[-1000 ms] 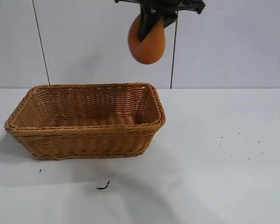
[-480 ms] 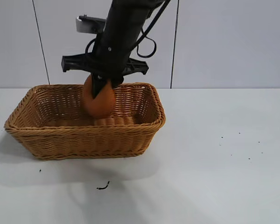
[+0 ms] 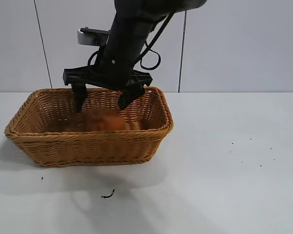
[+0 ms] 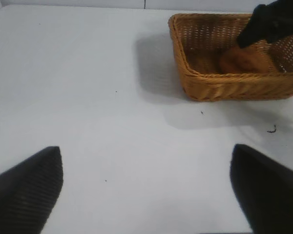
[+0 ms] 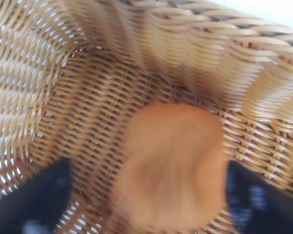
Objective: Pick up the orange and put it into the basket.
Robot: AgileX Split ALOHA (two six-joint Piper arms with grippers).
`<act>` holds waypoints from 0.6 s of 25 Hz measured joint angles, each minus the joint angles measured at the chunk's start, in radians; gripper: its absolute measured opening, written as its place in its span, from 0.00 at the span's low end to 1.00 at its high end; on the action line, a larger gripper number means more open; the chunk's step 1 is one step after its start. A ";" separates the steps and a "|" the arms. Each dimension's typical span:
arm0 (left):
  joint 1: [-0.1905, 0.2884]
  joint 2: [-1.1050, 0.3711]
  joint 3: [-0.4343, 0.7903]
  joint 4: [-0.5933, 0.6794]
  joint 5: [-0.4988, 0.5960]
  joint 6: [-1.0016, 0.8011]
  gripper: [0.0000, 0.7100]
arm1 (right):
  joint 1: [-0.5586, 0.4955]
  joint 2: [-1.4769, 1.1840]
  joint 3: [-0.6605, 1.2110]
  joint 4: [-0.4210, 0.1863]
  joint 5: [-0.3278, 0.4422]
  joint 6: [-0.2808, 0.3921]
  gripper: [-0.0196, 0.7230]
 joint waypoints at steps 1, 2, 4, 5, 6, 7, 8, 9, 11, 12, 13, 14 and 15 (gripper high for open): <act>0.000 0.000 0.000 0.000 0.000 0.000 0.94 | -0.003 -0.002 -0.008 -0.004 0.023 0.000 0.95; 0.000 0.000 0.000 0.000 0.000 0.000 0.94 | -0.005 -0.002 -0.026 -0.011 0.058 0.001 0.95; 0.000 0.000 0.000 0.000 0.000 0.000 0.94 | -0.012 -0.004 -0.081 -0.042 0.136 0.001 0.95; 0.000 0.000 0.000 0.000 0.000 0.000 0.94 | -0.016 -0.005 -0.110 -0.058 0.171 0.001 0.96; 0.000 0.000 0.000 0.000 0.000 0.000 0.94 | -0.023 -0.007 -0.145 -0.075 0.205 0.001 0.96; 0.000 0.000 0.000 0.000 0.000 0.000 0.94 | -0.023 -0.007 -0.145 -0.075 0.205 0.001 0.96; 0.000 0.000 0.000 0.000 0.000 0.000 0.94 | -0.033 -0.009 -0.180 -0.097 0.250 0.001 0.96; 0.000 0.000 0.000 0.000 0.000 0.000 0.94 | -0.055 -0.011 -0.238 -0.127 0.306 0.006 0.96; 0.000 0.000 0.000 0.000 0.000 0.000 0.94 | -0.076 -0.012 -0.262 -0.148 0.329 0.012 0.96; 0.000 0.000 0.000 0.000 0.000 0.000 0.94 | -0.094 -0.014 -0.279 -0.161 0.345 0.017 0.96; 0.000 0.000 0.000 0.000 0.000 0.000 0.94 | -0.115 -0.015 -0.288 -0.166 0.352 0.022 0.96; 0.000 0.000 0.000 0.000 0.000 0.000 0.94 | -0.143 -0.016 -0.293 -0.170 0.355 0.023 0.96; 0.000 0.000 0.000 0.000 0.000 0.000 0.94 | -0.172 -0.016 -0.295 -0.174 0.357 0.024 0.96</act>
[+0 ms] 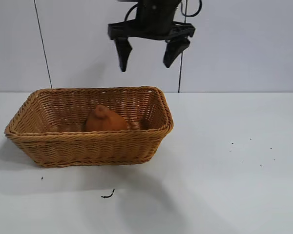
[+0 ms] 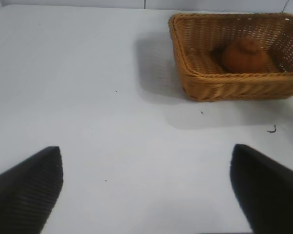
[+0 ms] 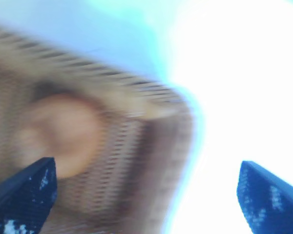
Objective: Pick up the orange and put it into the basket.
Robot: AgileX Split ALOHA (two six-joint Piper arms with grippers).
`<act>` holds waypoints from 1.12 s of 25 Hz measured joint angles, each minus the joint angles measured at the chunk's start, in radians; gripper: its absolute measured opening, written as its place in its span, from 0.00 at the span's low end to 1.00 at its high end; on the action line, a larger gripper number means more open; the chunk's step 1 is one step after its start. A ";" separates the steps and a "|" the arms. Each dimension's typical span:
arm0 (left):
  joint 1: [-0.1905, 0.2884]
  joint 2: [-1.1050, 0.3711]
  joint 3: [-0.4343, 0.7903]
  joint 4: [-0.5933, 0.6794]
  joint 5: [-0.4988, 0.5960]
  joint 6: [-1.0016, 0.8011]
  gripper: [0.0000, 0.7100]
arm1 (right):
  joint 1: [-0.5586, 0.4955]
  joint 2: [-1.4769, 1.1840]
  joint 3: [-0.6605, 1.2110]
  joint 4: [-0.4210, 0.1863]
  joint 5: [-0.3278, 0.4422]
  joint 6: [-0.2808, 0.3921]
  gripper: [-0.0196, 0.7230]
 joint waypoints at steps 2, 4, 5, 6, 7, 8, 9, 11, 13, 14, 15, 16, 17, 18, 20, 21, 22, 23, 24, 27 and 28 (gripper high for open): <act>0.000 0.000 0.000 0.000 0.001 0.000 0.94 | -0.090 0.000 0.002 -0.005 0.008 0.002 0.96; 0.000 0.000 0.000 0.000 0.001 0.000 0.94 | -0.156 0.000 0.002 -0.006 0.010 0.002 0.96; 0.000 0.000 0.000 0.000 0.001 0.000 0.94 | -0.184 0.000 0.002 -0.008 0.012 0.002 0.96; 0.000 0.000 0.000 0.000 0.001 0.000 0.94 | -0.216 0.000 0.002 -0.008 0.012 0.002 0.96; 0.000 0.000 0.000 0.000 0.001 0.000 0.94 | -0.248 0.000 0.002 -0.008 0.012 0.002 0.96; 0.000 0.000 0.000 0.000 0.001 0.000 0.94 | -0.274 0.000 0.002 -0.008 0.012 0.002 0.96; 0.000 0.000 0.000 0.000 0.001 0.000 0.94 | -0.303 0.000 0.002 -0.008 0.012 0.002 0.96; 0.000 0.000 0.000 0.000 0.001 0.000 0.94 | -0.354 0.000 0.003 -0.008 0.012 0.002 0.96; 0.000 0.000 0.000 0.000 0.001 0.000 0.94 | -0.388 0.000 0.003 -0.008 0.012 0.002 0.96; 0.000 0.000 0.000 0.000 0.001 0.000 0.94 | -0.402 0.000 0.003 -0.006 0.012 0.002 0.96; 0.000 0.000 0.000 0.000 0.001 0.000 0.94 | -0.410 0.000 0.003 -0.005 0.012 0.002 0.96; 0.000 0.000 0.000 0.000 0.001 0.000 0.94 | -0.418 0.000 0.003 -0.005 0.012 0.002 0.96; 0.000 0.000 0.000 0.000 0.001 0.000 0.94 | -0.424 0.000 0.005 -0.005 0.012 0.002 0.96; 0.000 0.000 0.000 0.000 0.001 0.000 0.94 | -0.428 0.000 0.010 -0.005 0.012 0.002 0.96; 0.000 0.000 0.000 0.000 0.001 0.000 0.94 | -0.433 -0.013 0.045 -0.004 0.011 -0.001 0.96; 0.000 0.000 0.000 0.000 0.001 0.000 0.94 | -0.434 -0.021 0.069 -0.004 0.011 -0.004 0.96; 0.000 0.000 0.000 0.000 0.001 0.000 0.94 | -0.436 -0.037 0.105 -0.004 0.011 -0.011 0.96; 0.000 0.000 0.000 0.000 0.001 0.000 0.94 | -0.436 -0.055 0.147 -0.003 0.011 -0.017 0.96; 0.000 0.000 0.000 0.000 0.001 0.000 0.94 | -0.436 -0.082 0.194 -0.003 0.011 -0.020 0.96; 0.000 0.000 0.000 0.000 0.001 0.000 0.94 | -0.436 -0.146 0.295 0.006 0.010 -0.022 0.96; 0.000 0.000 0.000 0.000 0.001 0.000 0.94 | -0.436 -0.188 0.356 0.013 0.009 -0.024 0.96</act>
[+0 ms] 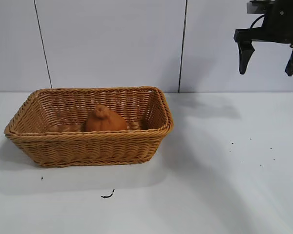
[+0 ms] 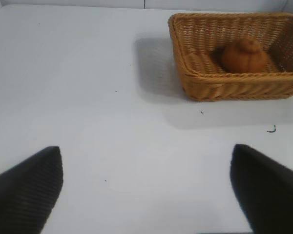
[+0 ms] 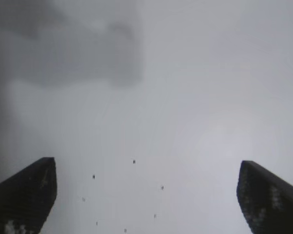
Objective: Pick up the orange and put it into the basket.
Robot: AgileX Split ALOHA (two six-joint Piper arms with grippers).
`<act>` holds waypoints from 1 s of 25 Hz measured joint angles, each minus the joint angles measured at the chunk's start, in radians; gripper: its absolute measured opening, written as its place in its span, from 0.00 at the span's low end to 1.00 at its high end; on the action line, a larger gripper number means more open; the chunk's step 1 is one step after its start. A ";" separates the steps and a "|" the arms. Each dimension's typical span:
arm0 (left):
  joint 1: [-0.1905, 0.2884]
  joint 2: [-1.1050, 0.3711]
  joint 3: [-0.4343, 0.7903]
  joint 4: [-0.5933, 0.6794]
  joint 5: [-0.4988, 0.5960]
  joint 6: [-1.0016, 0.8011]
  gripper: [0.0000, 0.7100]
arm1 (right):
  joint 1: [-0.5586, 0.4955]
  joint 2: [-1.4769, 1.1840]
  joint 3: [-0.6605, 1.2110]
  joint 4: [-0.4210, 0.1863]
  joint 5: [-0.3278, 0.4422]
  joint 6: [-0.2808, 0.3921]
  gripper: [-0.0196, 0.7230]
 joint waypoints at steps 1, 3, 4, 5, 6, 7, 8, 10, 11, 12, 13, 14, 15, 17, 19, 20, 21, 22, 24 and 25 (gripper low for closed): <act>0.000 0.000 0.000 0.000 0.000 0.000 0.94 | 0.000 -0.037 0.064 0.006 0.000 -0.004 0.96; 0.000 0.000 0.000 0.000 0.000 0.000 0.94 | 0.003 -0.192 0.261 0.034 0.000 -0.045 0.96; 0.000 0.000 0.000 0.000 0.000 0.000 0.94 | 0.003 -0.240 0.319 0.044 0.000 -0.060 0.96; 0.000 0.000 0.000 0.000 0.000 0.000 0.94 | 0.003 -0.308 0.388 0.050 0.000 -0.072 0.96; 0.000 0.000 0.000 0.000 0.000 0.000 0.94 | 0.003 -0.359 0.453 0.051 0.000 -0.083 0.96; 0.000 0.000 0.000 0.000 0.000 0.000 0.94 | 0.003 -0.410 0.513 0.053 0.000 -0.087 0.96; 0.000 0.000 0.000 0.000 0.000 0.000 0.94 | 0.003 -0.482 0.561 0.053 0.000 -0.087 0.96; 0.000 0.000 0.000 0.000 0.000 0.000 0.94 | 0.003 -0.597 0.666 0.054 0.000 -0.087 0.96; 0.000 0.000 0.000 0.000 0.000 0.000 0.94 | 0.003 -0.648 0.706 0.054 0.001 -0.087 0.96; 0.000 0.000 0.000 0.000 0.000 0.000 0.94 | 0.003 -0.713 0.752 0.054 0.001 -0.087 0.96; 0.000 0.000 0.000 0.000 0.000 0.000 0.94 | 0.003 -0.777 0.797 0.054 0.001 -0.087 0.96; 0.000 0.000 0.000 0.000 0.000 0.000 0.94 | 0.003 -0.840 0.841 0.054 0.002 -0.087 0.96; 0.000 0.000 0.000 0.000 0.000 0.000 0.94 | 0.003 -0.893 0.877 0.054 0.002 -0.087 0.96; 0.000 0.000 0.000 0.000 0.000 0.000 0.94 | 0.003 -1.016 0.962 0.054 0.002 -0.087 0.96; 0.000 0.000 0.000 0.000 0.000 0.000 0.94 | 0.003 -1.130 1.039 0.054 -0.014 -0.091 0.96; 0.000 0.000 0.000 0.000 0.000 0.000 0.94 | 0.003 -1.193 1.081 0.054 -0.037 -0.094 0.96; 0.000 0.000 0.000 0.000 0.000 0.000 0.94 | 0.003 -1.255 1.122 0.054 -0.058 -0.097 0.96; 0.000 0.000 0.000 0.000 0.000 0.000 0.94 | 0.003 -1.316 1.157 0.054 -0.085 -0.102 0.96; 0.000 0.000 0.000 0.000 0.000 0.000 0.94 | 0.003 -1.425 1.239 0.054 -0.132 -0.109 0.96; 0.000 0.000 0.000 0.000 0.000 0.000 0.94 | 0.003 -1.474 1.278 0.054 -0.153 -0.109 0.96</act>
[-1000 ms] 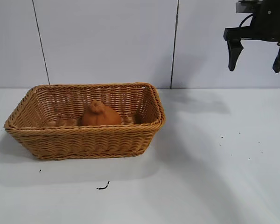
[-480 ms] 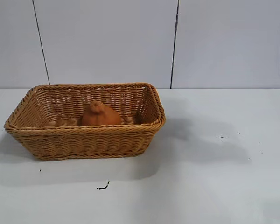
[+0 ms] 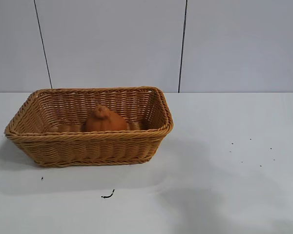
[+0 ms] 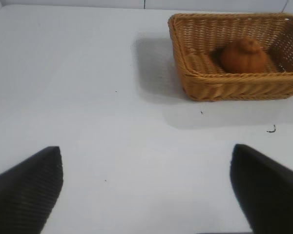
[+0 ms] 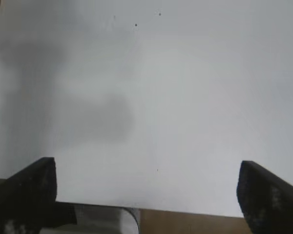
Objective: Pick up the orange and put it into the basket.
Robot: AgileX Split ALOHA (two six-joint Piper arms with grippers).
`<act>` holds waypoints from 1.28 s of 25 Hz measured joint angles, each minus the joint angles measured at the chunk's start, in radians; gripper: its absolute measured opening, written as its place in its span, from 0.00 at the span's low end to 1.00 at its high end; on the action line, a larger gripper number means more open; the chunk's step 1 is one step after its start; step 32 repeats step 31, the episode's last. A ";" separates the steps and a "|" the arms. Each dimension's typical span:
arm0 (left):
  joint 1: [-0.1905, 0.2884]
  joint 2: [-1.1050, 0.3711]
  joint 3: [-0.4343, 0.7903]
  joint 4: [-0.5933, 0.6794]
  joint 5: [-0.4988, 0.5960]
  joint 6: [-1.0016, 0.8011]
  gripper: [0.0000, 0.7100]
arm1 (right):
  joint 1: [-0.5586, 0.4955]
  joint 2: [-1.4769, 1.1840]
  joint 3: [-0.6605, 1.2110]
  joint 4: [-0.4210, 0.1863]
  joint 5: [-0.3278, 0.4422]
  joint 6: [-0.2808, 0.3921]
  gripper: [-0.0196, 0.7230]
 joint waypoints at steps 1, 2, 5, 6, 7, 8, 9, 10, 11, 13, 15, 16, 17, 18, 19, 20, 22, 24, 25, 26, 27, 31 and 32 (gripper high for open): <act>0.000 0.000 0.000 0.000 0.000 0.000 0.94 | 0.000 -0.057 0.031 0.000 -0.015 0.000 0.96; 0.000 0.000 0.000 0.000 0.000 0.000 0.94 | 0.000 -0.111 0.066 0.000 -0.025 0.000 0.96; 0.000 0.000 0.000 0.000 0.000 0.000 0.94 | 0.000 -0.250 0.147 0.000 -0.030 0.000 0.96; 0.000 0.000 0.000 0.000 0.000 0.000 0.94 | 0.000 -0.290 0.163 0.000 -0.028 0.000 0.96; 0.000 0.000 0.000 0.000 0.000 0.000 0.94 | 0.000 -0.319 0.168 0.000 -0.028 0.000 0.96; 0.000 0.000 0.000 0.000 0.000 0.000 0.94 | 0.000 -0.350 0.169 0.000 -0.030 0.000 0.96; 0.000 0.000 0.000 0.000 0.000 0.000 0.94 | 0.000 -0.376 0.169 0.000 -0.031 0.000 0.96; 0.000 0.000 0.000 0.000 0.000 0.000 0.94 | 0.000 -0.397 0.169 0.000 -0.035 0.000 0.96; 0.000 0.000 0.000 0.000 0.000 0.000 0.94 | 0.000 -0.413 0.169 0.000 -0.038 0.000 0.96; 0.000 0.000 0.000 0.000 0.000 0.000 0.94 | 0.000 -0.448 0.170 0.000 -0.041 0.000 0.96; 0.000 0.000 0.000 0.000 0.000 0.000 0.94 | 0.000 -0.477 0.170 0.000 -0.043 0.000 0.96; 0.000 0.000 0.000 0.000 0.000 0.000 0.94 | 0.000 -0.496 0.170 0.000 -0.043 0.000 0.96; 0.000 0.000 0.000 0.000 0.000 0.000 0.94 | 0.000 -0.516 0.170 0.000 -0.043 0.000 0.96; 0.000 0.000 0.000 0.000 0.000 0.000 0.94 | 0.000 -0.535 0.170 0.000 -0.043 0.000 0.96; 0.000 0.000 0.000 0.000 -0.001 0.000 0.94 | 0.000 -0.562 0.170 0.000 -0.043 0.000 0.96; 0.000 0.000 0.000 0.000 -0.001 0.000 0.94 | 0.000 -0.592 0.171 0.000 -0.043 0.000 0.96; 0.000 0.000 0.000 0.000 -0.001 0.000 0.94 | 0.000 -0.646 0.171 0.000 -0.043 0.000 0.96; 0.000 0.000 0.000 0.000 -0.001 0.000 0.94 | 0.000 -0.670 0.171 0.000 -0.043 0.000 0.96; 0.000 0.000 0.000 0.000 -0.001 0.000 0.94 | 0.000 -0.670 0.171 0.000 -0.042 0.000 0.96; 0.000 0.000 0.000 0.000 -0.001 0.000 0.94 | 0.000 -0.670 0.171 0.000 -0.042 0.000 0.96; 0.000 0.000 0.000 0.000 -0.001 0.000 0.94 | 0.000 -0.670 0.171 0.000 -0.043 0.000 0.96; 0.000 0.000 0.000 0.000 -0.001 0.000 0.94 | 0.000 -0.670 0.171 0.000 -0.043 0.000 0.96; 0.000 0.000 0.000 0.000 -0.001 0.000 0.94 | 0.000 -0.670 0.171 0.000 -0.043 0.000 0.96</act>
